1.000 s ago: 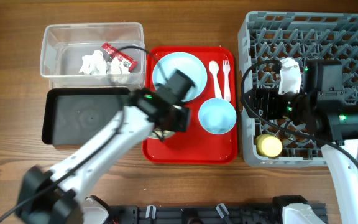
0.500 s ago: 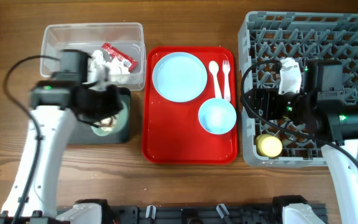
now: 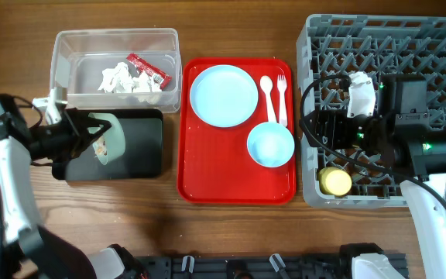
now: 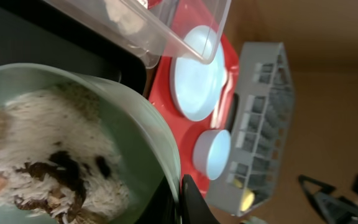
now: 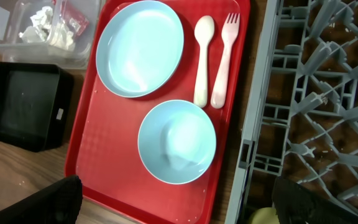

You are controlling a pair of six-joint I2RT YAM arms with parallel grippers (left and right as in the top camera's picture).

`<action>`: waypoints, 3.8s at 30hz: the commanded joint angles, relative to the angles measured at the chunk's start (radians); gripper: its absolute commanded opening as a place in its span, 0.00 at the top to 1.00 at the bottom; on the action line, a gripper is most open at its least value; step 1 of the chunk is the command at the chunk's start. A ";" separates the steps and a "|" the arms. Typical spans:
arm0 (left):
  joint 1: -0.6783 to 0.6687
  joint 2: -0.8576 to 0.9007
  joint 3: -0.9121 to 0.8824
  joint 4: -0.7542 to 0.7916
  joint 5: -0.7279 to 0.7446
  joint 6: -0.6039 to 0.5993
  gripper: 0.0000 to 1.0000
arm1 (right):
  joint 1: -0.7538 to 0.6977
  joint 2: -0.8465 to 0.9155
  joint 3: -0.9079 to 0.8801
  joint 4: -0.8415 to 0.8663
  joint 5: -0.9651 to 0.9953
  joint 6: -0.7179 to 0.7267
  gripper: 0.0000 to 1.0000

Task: Sort waste into correct bins and load items into the dishwasher rack
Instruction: 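Lift the green bowl and tip the rice onto the black tray, then return the emptied green bowl to the red tray with left gripper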

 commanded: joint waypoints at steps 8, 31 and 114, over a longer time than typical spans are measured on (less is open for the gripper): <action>0.092 0.291 -0.011 0.056 0.438 0.093 0.96 | 0.006 0.004 0.019 0.005 -0.008 0.000 0.02; 0.097 0.383 -0.011 -0.067 0.653 0.051 0.96 | 0.006 0.004 0.019 0.024 -0.008 0.000 0.00; -1.108 -0.032 0.047 0.331 -0.801 -0.602 0.41 | 0.016 0.060 0.017 0.064 -0.037 0.195 0.05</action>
